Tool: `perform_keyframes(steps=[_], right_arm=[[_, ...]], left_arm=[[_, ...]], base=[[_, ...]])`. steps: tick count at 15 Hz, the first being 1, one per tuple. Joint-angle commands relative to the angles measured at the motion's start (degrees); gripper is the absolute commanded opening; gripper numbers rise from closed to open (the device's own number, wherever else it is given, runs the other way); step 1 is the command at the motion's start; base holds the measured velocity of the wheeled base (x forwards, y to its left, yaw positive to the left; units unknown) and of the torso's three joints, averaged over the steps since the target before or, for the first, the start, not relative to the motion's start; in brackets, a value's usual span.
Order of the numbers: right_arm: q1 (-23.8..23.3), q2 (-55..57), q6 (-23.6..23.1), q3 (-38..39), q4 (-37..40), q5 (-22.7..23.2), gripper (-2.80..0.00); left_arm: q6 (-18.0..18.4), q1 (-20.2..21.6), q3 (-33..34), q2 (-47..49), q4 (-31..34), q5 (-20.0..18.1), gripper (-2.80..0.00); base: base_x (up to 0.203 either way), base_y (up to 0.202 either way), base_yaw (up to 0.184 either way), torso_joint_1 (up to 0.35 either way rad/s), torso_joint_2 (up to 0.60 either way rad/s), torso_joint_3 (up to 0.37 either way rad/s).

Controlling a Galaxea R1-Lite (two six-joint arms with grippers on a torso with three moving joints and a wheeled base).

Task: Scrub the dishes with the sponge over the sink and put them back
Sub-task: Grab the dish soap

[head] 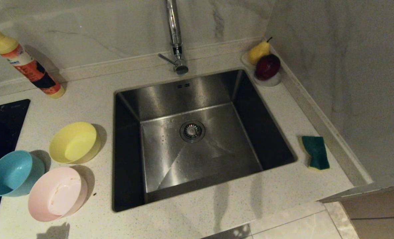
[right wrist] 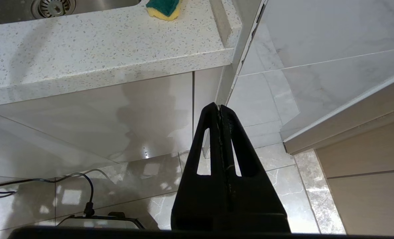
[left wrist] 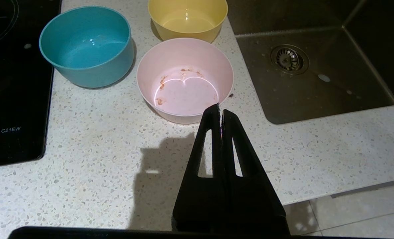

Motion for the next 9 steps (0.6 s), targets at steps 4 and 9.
perform_keyframes(steps=[4,9], right_arm=[[0.0,0.0,0.0,0.0,0.0,0.0,-2.8],[0.0,0.0,0.0,0.0,0.0,0.0,-2.8]], left_arm=[[-0.1,0.0,2.3,0.0,0.0,0.0,-2.8],[-0.1,0.0,2.3,0.0,0.0,0.0,-2.8]], base=[[0.0,0.0,0.0,0.0,0.0,0.0],[0.0,0.0,0.0,0.0,0.0,0.0]])
